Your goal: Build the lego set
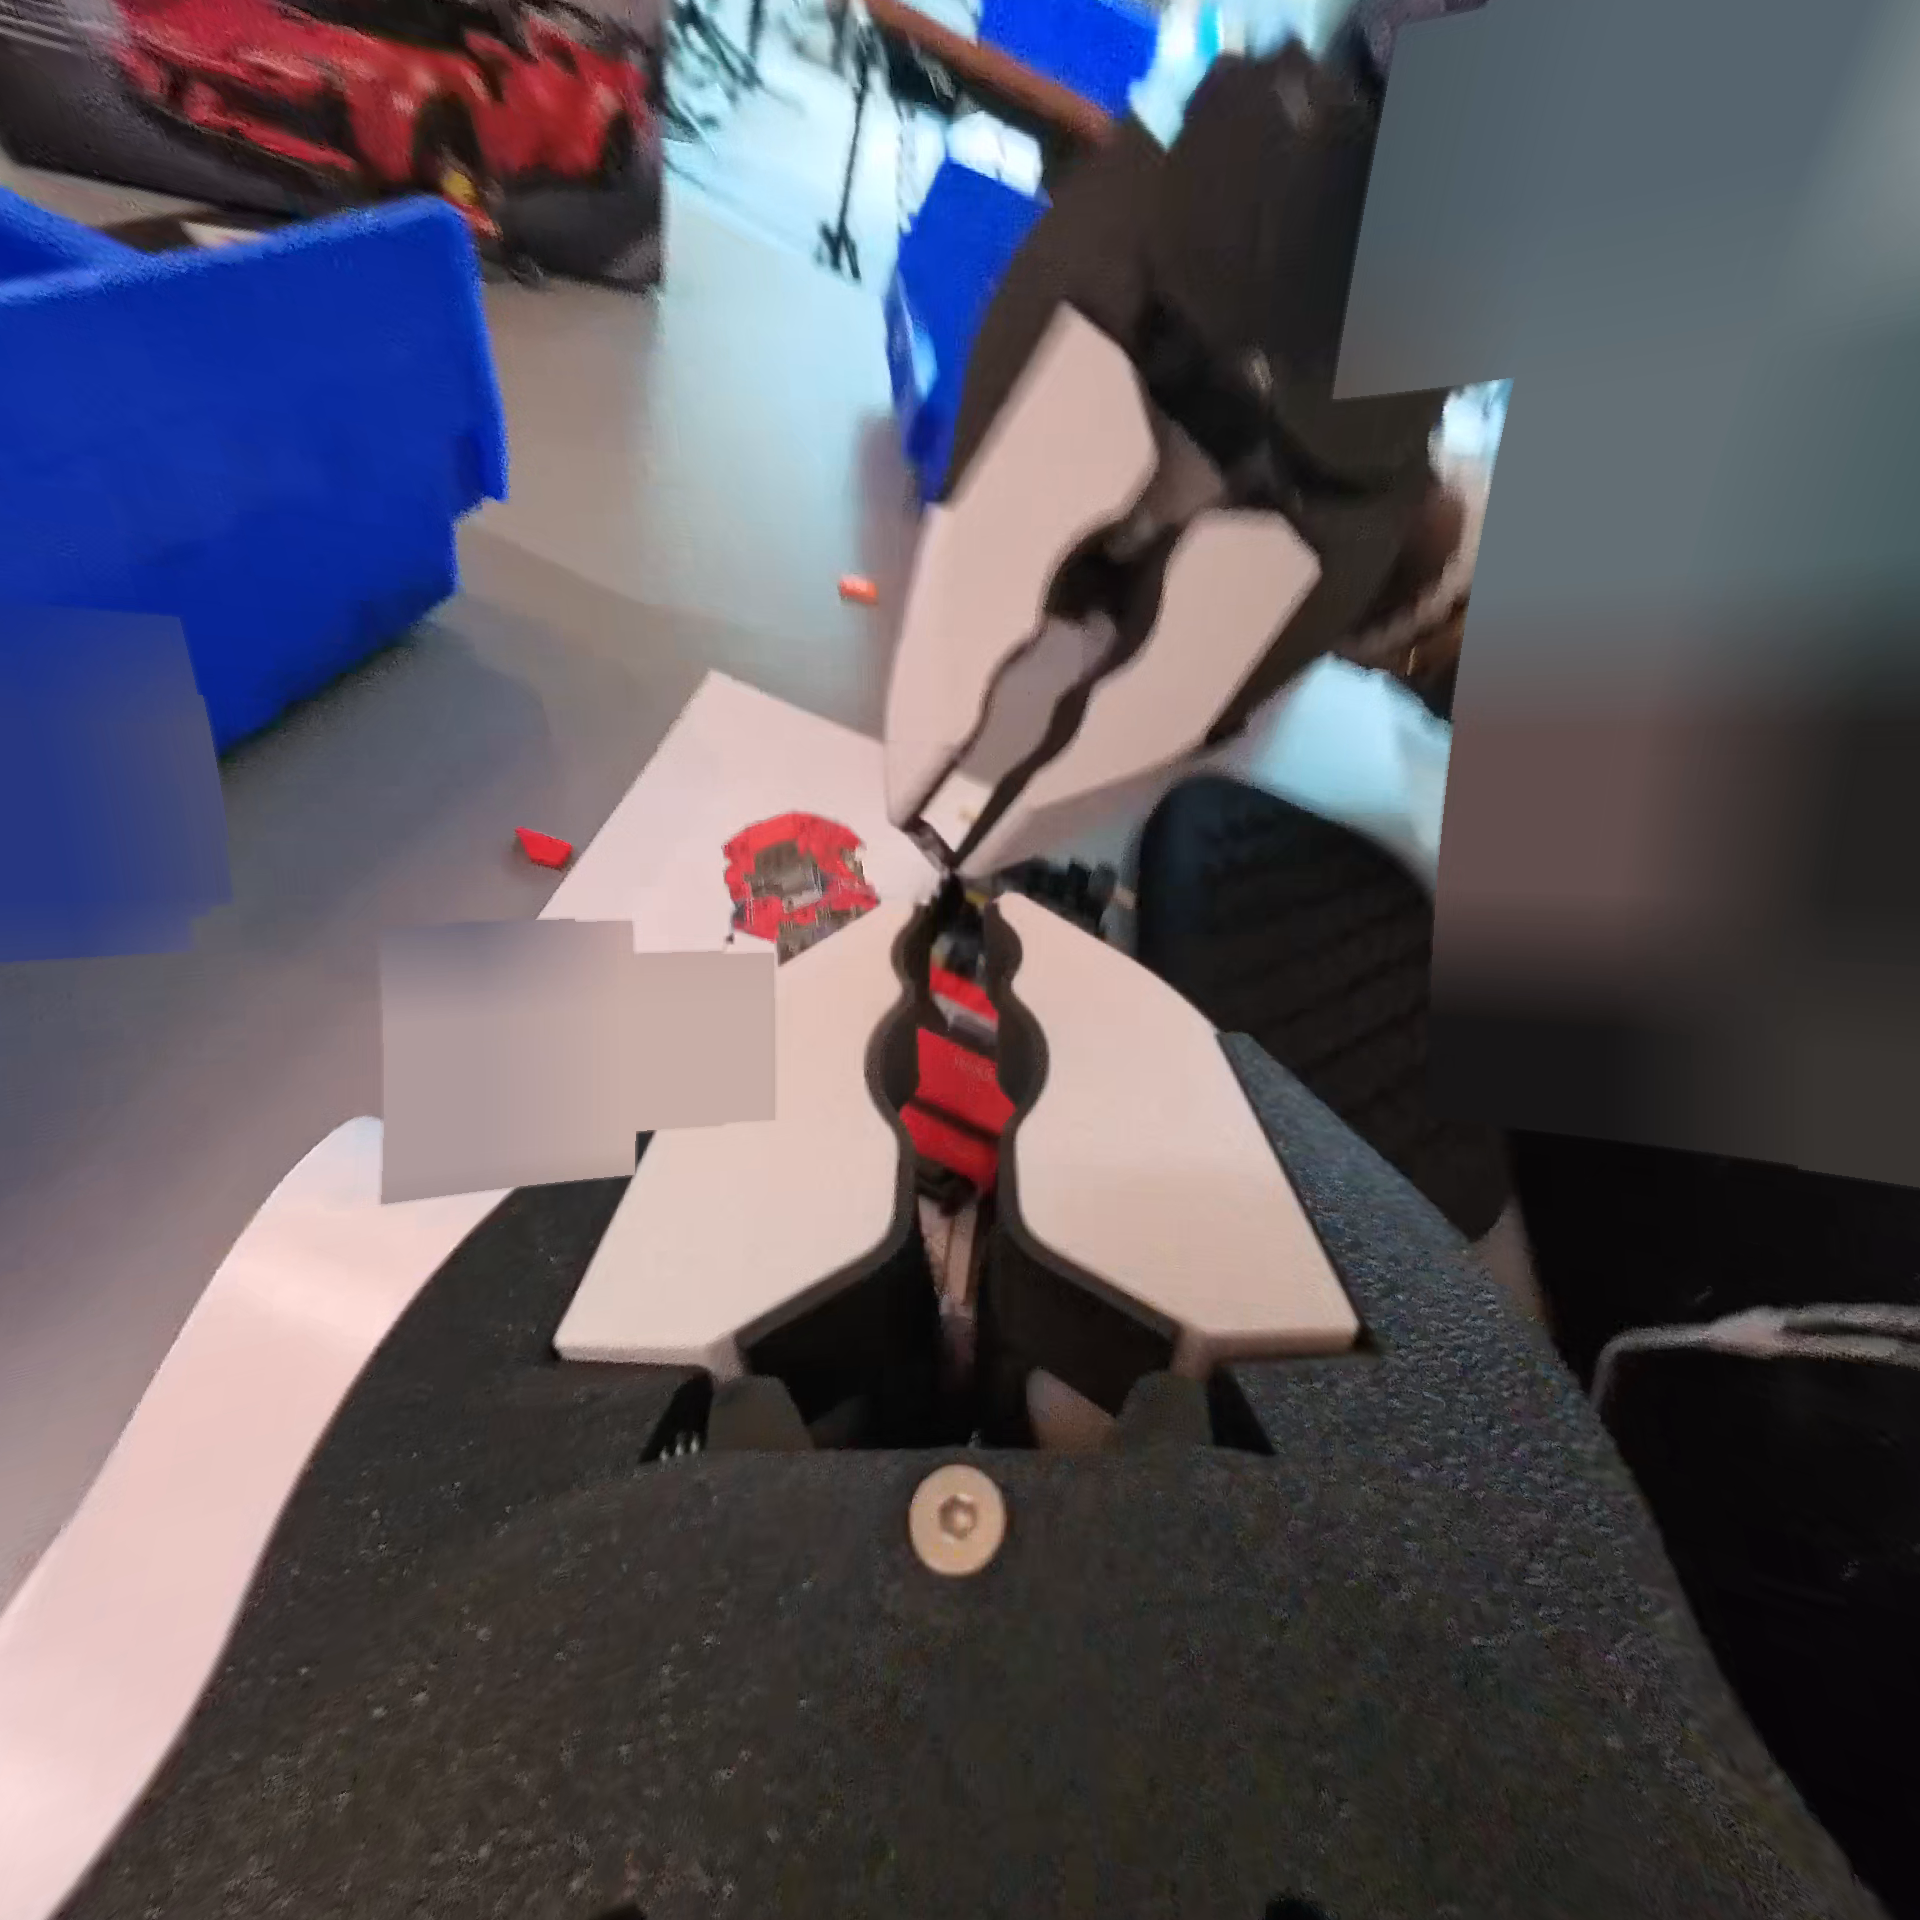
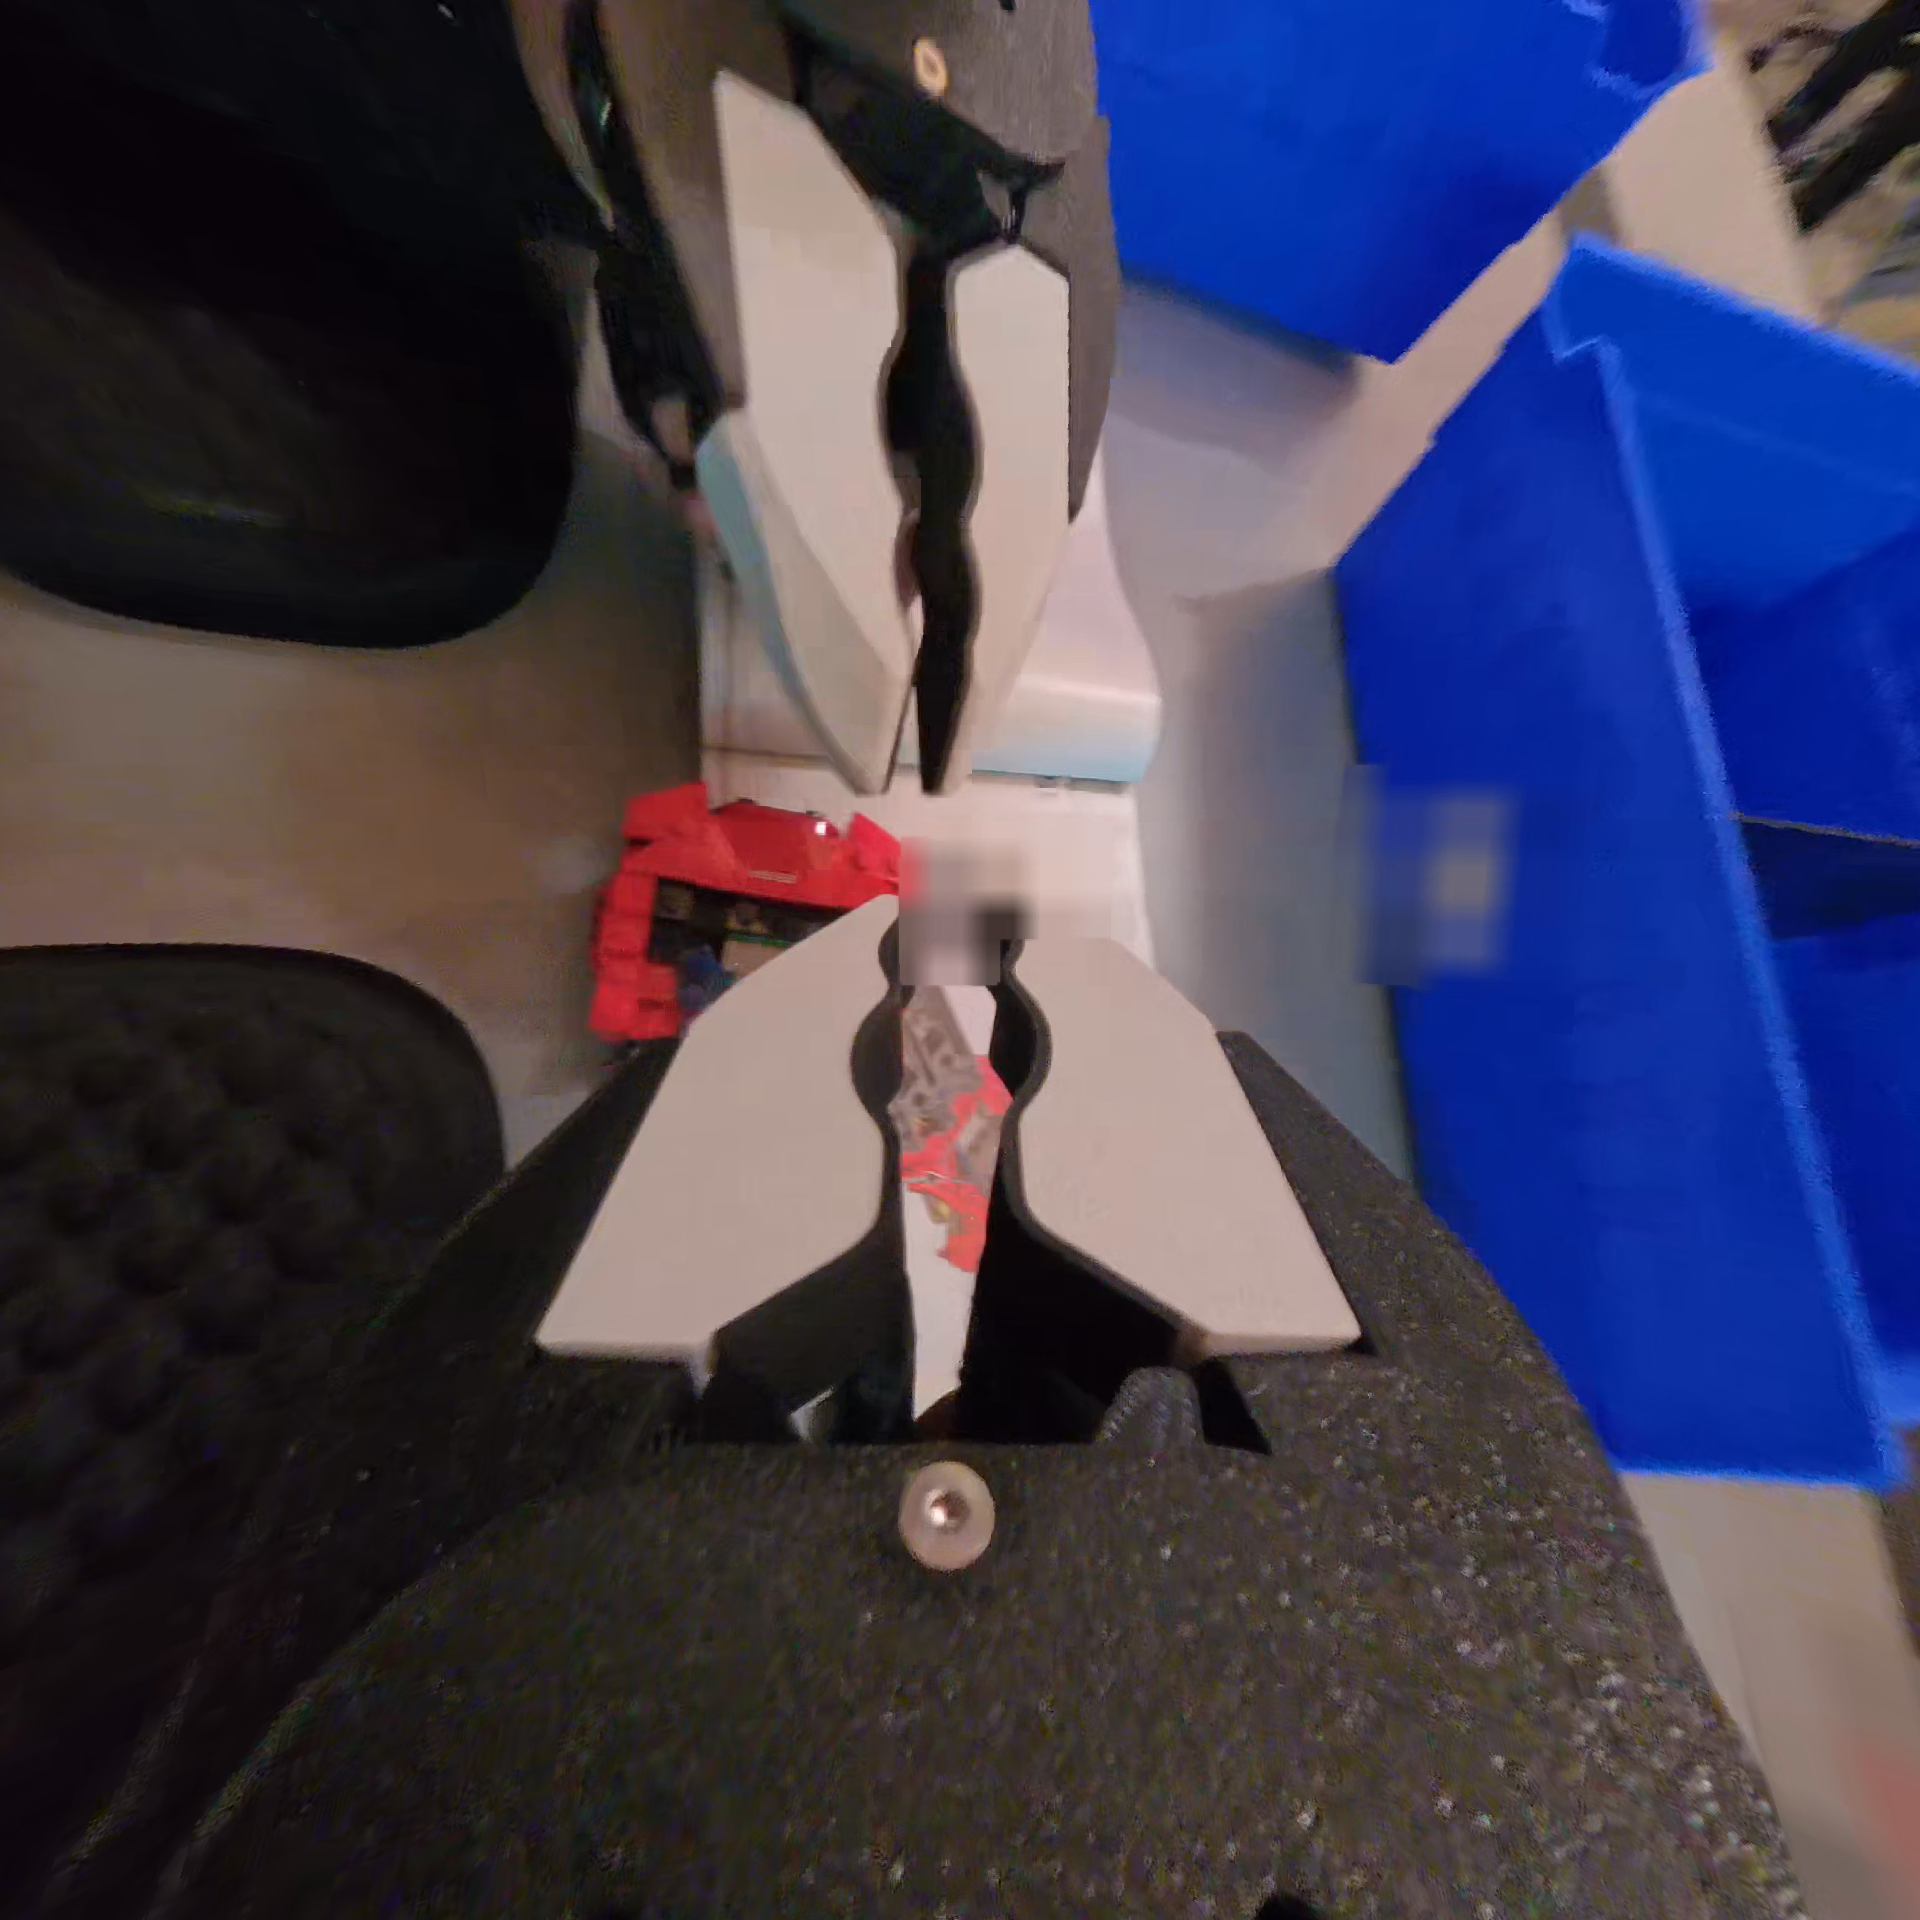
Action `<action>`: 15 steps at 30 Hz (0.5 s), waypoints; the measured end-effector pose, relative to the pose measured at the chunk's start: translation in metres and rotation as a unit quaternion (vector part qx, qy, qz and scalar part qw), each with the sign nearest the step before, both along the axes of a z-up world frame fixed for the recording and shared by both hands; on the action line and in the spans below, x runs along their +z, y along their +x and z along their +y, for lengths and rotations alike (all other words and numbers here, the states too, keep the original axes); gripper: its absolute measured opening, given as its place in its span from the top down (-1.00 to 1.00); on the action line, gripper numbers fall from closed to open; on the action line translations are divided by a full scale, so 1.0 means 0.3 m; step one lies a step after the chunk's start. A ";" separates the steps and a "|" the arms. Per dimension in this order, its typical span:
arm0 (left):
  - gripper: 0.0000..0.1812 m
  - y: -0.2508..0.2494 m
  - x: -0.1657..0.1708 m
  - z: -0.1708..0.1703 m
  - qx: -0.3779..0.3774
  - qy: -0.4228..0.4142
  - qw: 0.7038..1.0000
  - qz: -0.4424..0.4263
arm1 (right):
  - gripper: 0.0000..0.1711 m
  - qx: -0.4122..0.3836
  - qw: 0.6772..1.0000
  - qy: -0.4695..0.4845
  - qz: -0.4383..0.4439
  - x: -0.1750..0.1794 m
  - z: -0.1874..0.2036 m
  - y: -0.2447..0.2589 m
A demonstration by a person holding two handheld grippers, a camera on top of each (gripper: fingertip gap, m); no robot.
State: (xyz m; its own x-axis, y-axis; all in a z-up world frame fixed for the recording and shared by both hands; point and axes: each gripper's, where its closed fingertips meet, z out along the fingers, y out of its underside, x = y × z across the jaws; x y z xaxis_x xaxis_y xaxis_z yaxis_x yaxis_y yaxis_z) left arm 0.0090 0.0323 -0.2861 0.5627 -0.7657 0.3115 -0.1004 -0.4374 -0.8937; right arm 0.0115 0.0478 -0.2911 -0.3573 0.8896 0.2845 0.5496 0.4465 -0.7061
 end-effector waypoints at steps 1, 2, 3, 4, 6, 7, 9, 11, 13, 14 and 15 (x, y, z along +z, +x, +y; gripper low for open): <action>0.91 -0.013 0.025 0.013 0.018 -0.016 0.999 -0.035 | 0.86 -0.008 1.000 0.018 0.006 0.013 0.009 -0.002; 0.92 -0.021 0.038 0.025 0.033 -0.032 0.997 -0.058 | 0.86 -0.011 0.999 0.030 0.010 0.026 0.008 -0.005; 0.91 -0.025 0.041 0.034 0.045 -0.044 0.996 -0.069 | 0.86 -0.011 0.999 0.041 0.014 0.038 0.003 -0.010; 0.91 -0.023 0.040 0.041 0.053 -0.052 0.994 -0.076 | 0.86 -0.012 0.998 0.053 0.014 0.046 -0.002 -0.014; 0.89 -0.006 0.044 0.042 0.054 -0.069 0.992 -0.096 | 0.86 -0.012 0.997 0.080 0.005 0.050 -0.007 -0.021; 0.88 0.003 0.050 0.039 0.049 -0.079 0.990 -0.110 | 0.86 -0.012 0.996 0.090 0.000 0.049 -0.007 -0.023; 0.83 0.011 0.051 0.035 0.043 -0.095 0.987 -0.126 | 0.86 -0.009 0.995 0.097 -0.003 0.050 -0.012 -0.027; 0.81 0.011 0.049 0.033 0.040 -0.105 0.984 -0.136 | 0.86 -0.010 0.994 0.105 -0.010 0.047 -0.011 -0.027; 0.82 0.008 0.044 0.034 0.041 -0.111 0.983 -0.138 | 0.86 -0.009 0.994 0.110 -0.011 0.047 -0.013 -0.029; 0.84 0.008 0.043 0.035 0.042 -0.112 0.983 -0.140 | 0.86 -0.009 0.993 0.113 -0.013 0.046 -0.013 -0.030; 0.87 0.009 0.043 0.035 0.042 -0.113 0.982 -0.142 | 0.86 -0.007 0.993 0.117 -0.015 0.045 -0.015 -0.031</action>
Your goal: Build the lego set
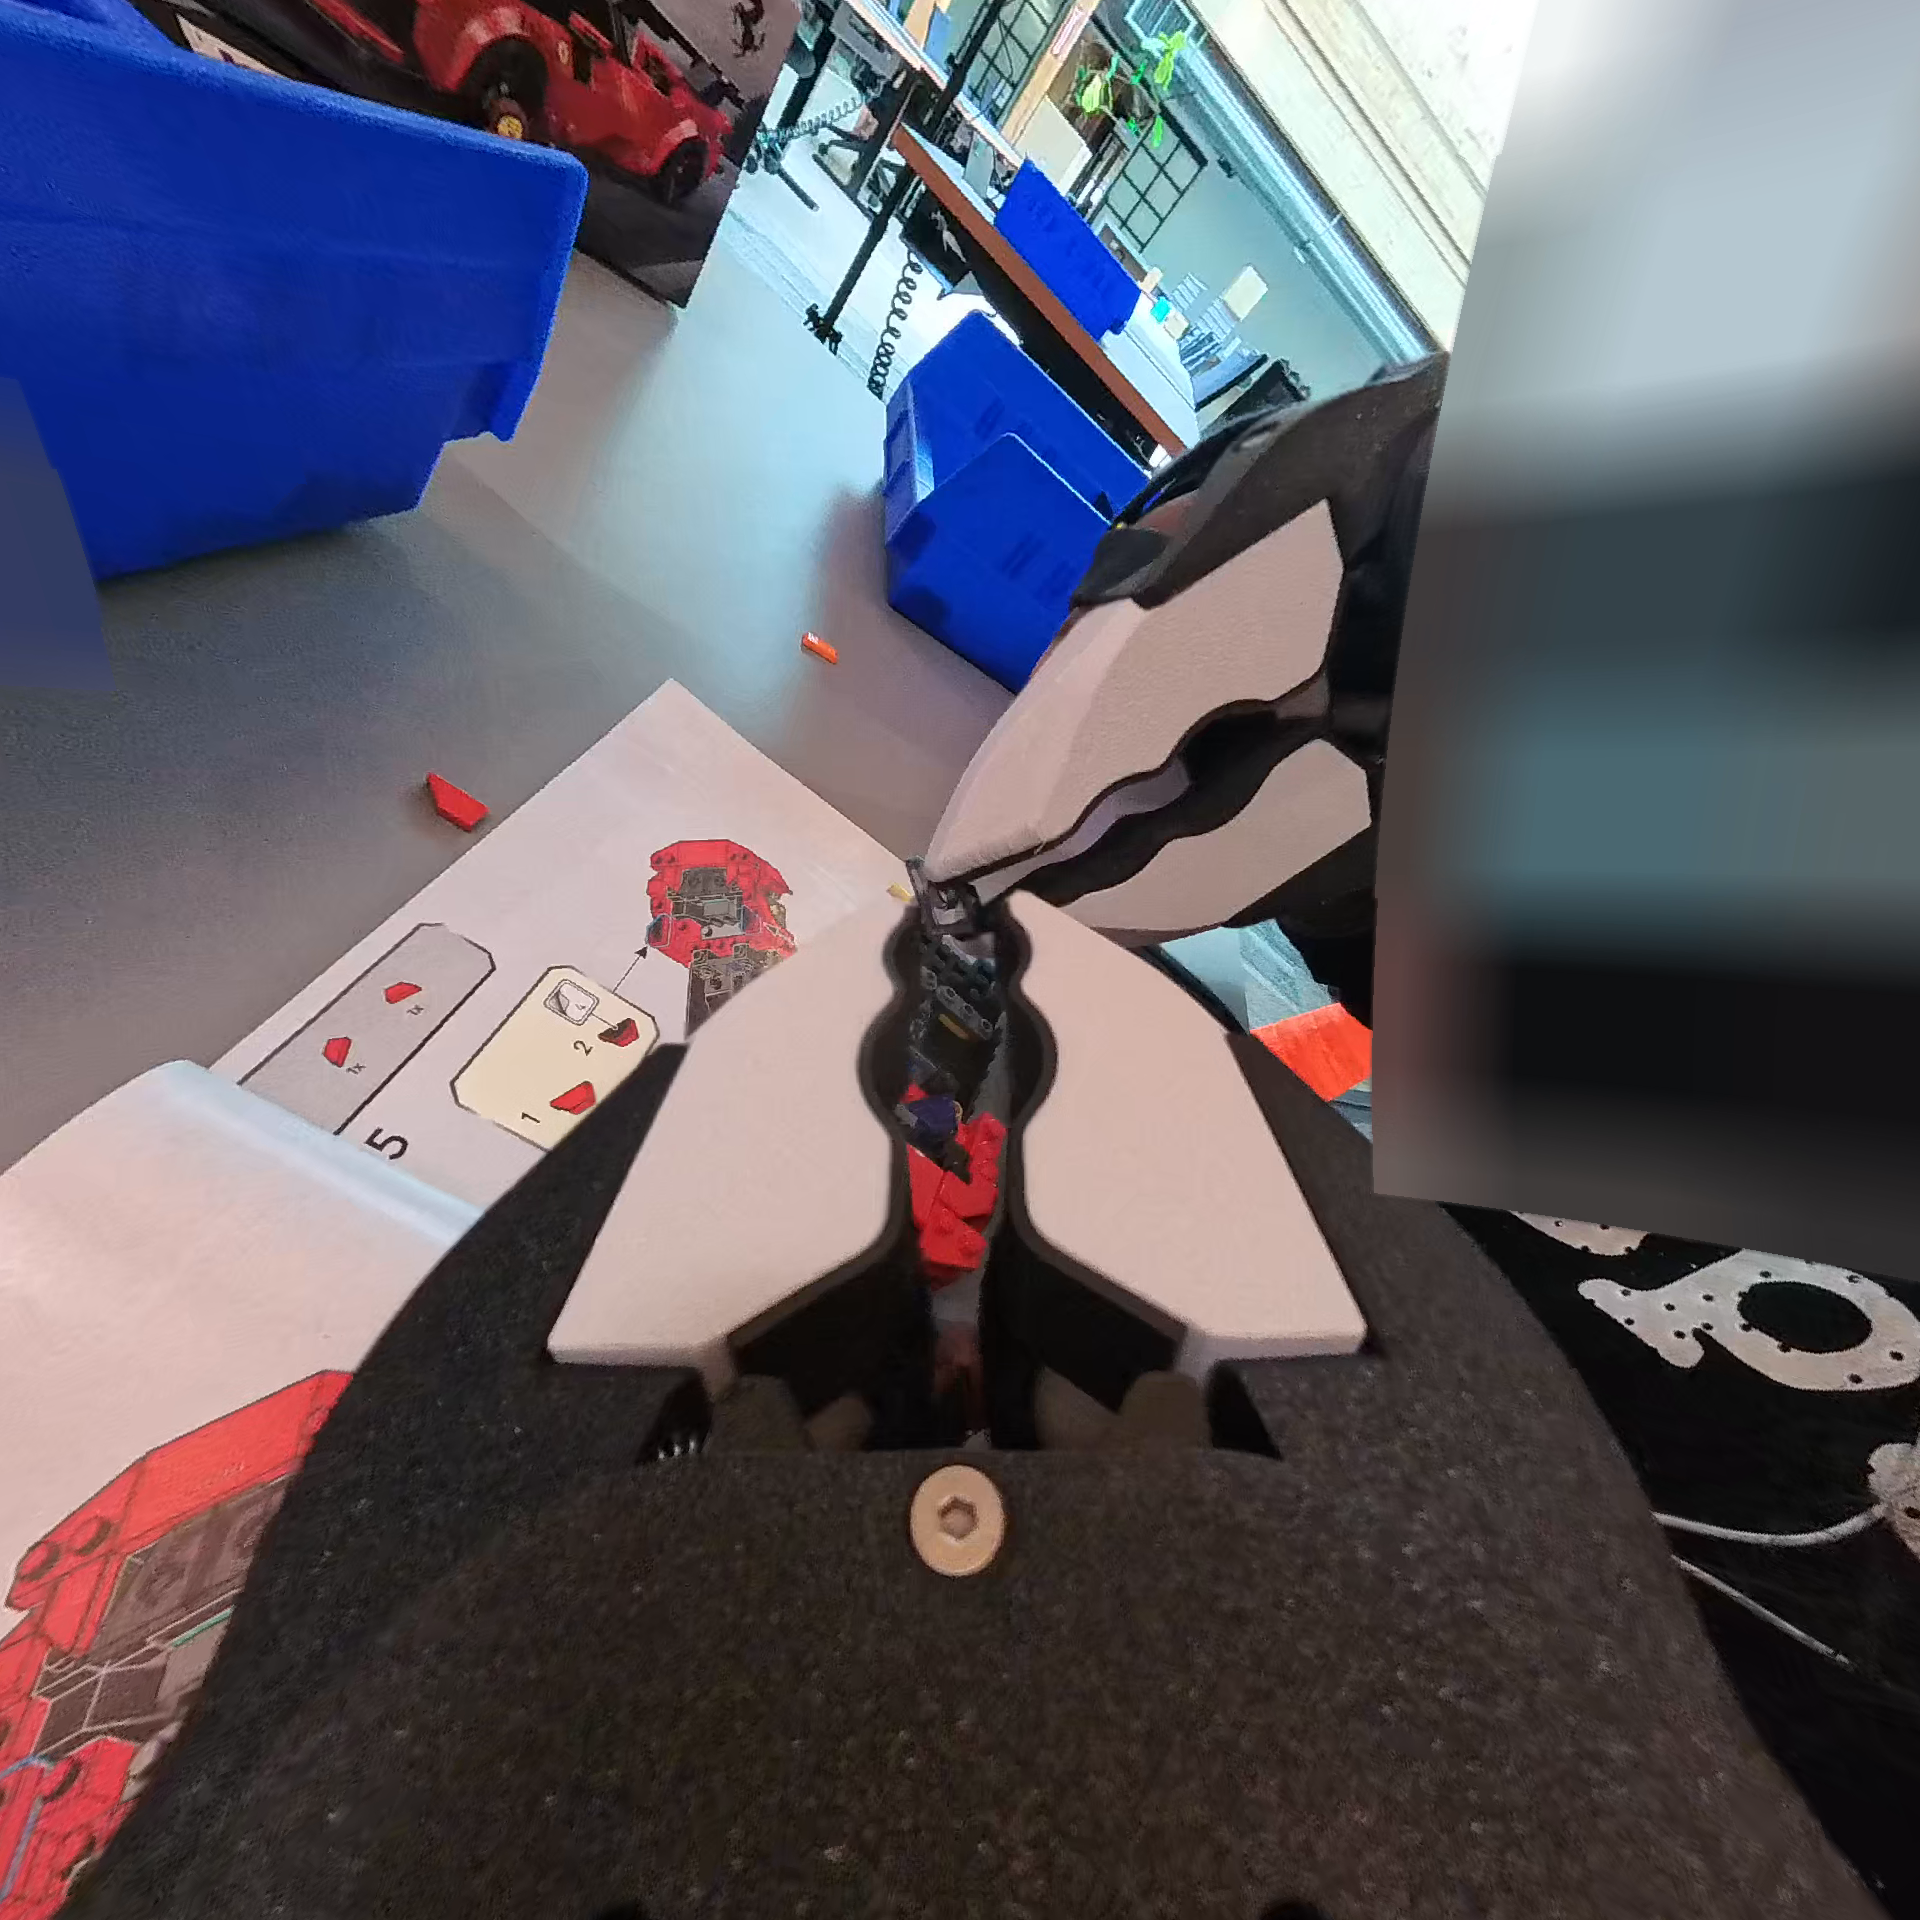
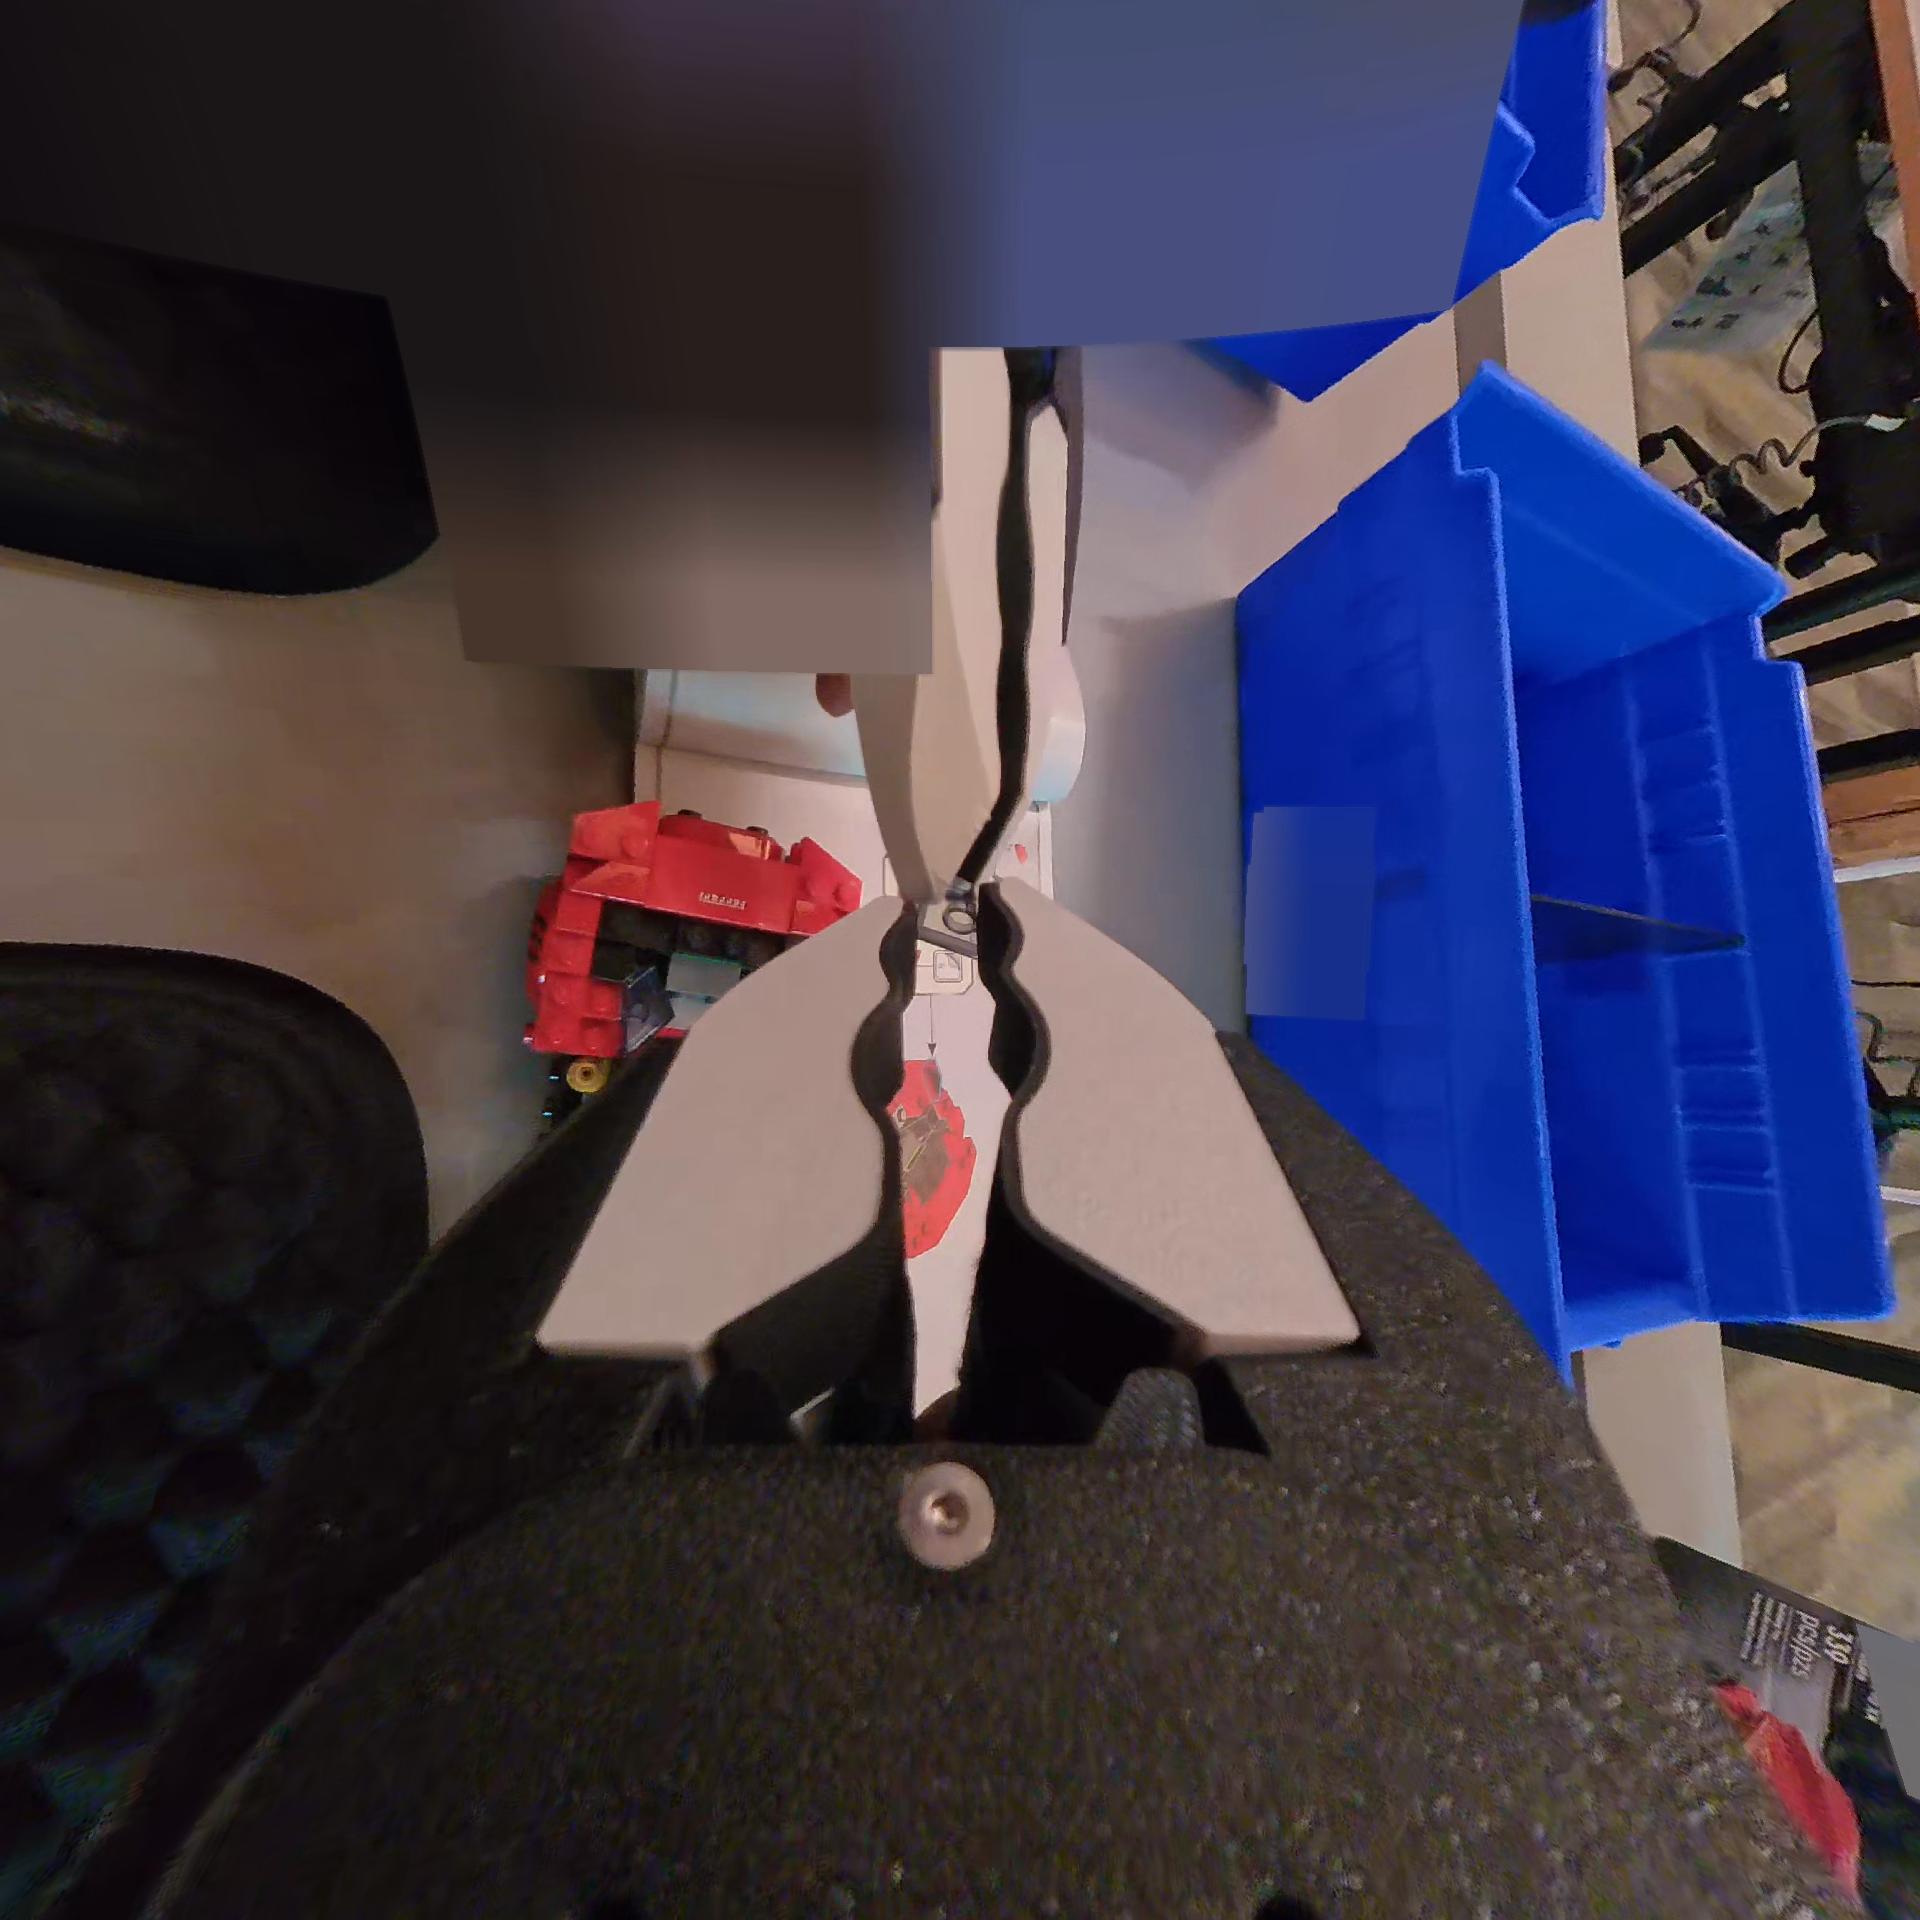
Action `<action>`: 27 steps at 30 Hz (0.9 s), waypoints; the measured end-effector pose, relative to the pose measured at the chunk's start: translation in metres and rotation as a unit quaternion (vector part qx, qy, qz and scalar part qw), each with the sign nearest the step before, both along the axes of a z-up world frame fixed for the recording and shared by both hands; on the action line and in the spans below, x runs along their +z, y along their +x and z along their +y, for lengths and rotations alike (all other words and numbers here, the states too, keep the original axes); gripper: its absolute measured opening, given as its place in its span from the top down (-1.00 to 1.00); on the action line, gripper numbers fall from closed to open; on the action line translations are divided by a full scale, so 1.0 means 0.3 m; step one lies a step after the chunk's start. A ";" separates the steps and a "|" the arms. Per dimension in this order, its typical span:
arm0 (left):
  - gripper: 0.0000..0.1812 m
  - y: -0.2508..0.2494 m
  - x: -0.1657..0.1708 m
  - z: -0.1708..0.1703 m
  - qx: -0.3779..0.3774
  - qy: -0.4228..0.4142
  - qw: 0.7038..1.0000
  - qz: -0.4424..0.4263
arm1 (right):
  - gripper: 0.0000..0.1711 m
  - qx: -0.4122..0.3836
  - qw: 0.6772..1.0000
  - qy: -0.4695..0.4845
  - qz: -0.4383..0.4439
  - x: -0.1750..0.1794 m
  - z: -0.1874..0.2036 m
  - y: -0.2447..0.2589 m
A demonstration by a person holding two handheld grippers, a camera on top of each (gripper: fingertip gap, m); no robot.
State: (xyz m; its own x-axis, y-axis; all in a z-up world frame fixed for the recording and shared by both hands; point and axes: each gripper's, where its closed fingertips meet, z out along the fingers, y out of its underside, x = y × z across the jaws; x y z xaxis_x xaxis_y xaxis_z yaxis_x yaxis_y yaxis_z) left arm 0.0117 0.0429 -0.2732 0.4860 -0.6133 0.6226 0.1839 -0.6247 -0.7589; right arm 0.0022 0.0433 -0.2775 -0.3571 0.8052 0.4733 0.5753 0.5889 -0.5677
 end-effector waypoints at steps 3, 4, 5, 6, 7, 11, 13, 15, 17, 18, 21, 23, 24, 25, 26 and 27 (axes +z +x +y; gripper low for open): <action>0.95 0.005 0.003 -0.003 -0.005 -0.002 1.000 -0.013 | 0.87 0.004 1.000 0.031 -0.006 0.000 0.002 0.000; 0.95 0.005 0.005 -0.004 -0.006 -0.003 1.000 -0.018 | 0.86 0.007 0.999 0.037 -0.004 0.002 0.001 -0.001; 0.97 0.003 0.009 -0.004 -0.005 -0.003 1.000 -0.025 | 0.87 0.009 0.999 0.039 -0.001 0.006 0.000 -0.001; 0.98 -0.001 0.016 -0.003 -0.001 -0.002 0.999 -0.037 | 0.86 0.009 0.999 0.033 0.009 0.015 0.000 -0.003; 0.98 -0.006 0.027 -0.002 0.000 -0.003 0.998 -0.055 | 0.86 0.011 0.999 0.022 0.023 0.028 -0.003 -0.005; 0.98 -0.024 0.090 -0.011 -0.007 -0.020 0.988 -0.150 | 0.63 0.016 0.989 -0.074 0.127 0.115 -0.005 -0.010; 0.97 -0.025 0.114 -0.017 -0.015 -0.033 0.981 -0.192 | 0.60 0.015 0.980 -0.114 0.162 0.139 -0.002 -0.010; 0.98 -0.024 0.128 -0.018 -0.019 -0.043 0.974 -0.221 | 0.72 0.020 0.978 -0.109 0.177 0.145 -0.002 -0.008; 0.98 -0.028 0.134 -0.014 -0.017 -0.051 0.969 -0.240 | 0.74 0.017 0.979 -0.095 0.179 0.142 -0.002 -0.010; 0.98 -0.031 0.139 -0.014 -0.018 -0.053 0.966 -0.251 | 0.73 0.014 0.980 -0.091 0.178 0.139 -0.001 -0.011; 0.98 -0.035 0.152 -0.016 -0.021 -0.053 0.962 -0.268 | 0.71 0.010 0.981 -0.083 0.175 0.128 0.000 -0.013; 0.98 -0.033 0.153 -0.018 -0.023 -0.051 0.962 -0.266 | 0.81 0.016 0.978 -0.080 0.189 0.141 -0.006 -0.014; 0.98 -0.033 0.155 -0.018 -0.024 -0.050 0.962 -0.268 | 0.81 0.015 0.978 -0.079 0.191 0.143 -0.006 -0.013; 0.98 -0.033 0.155 -0.018 -0.024 -0.049 0.962 -0.266 | 0.81 0.013 0.979 -0.079 0.186 0.140 -0.006 -0.013; 0.98 -0.032 0.152 -0.018 -0.023 -0.047 0.964 -0.262 | 0.81 0.013 0.980 -0.078 0.183 0.137 -0.005 -0.012; 0.98 -0.031 0.149 -0.019 -0.024 -0.045 0.965 -0.257 | 0.81 0.014 0.980 -0.078 0.182 0.134 -0.007 -0.011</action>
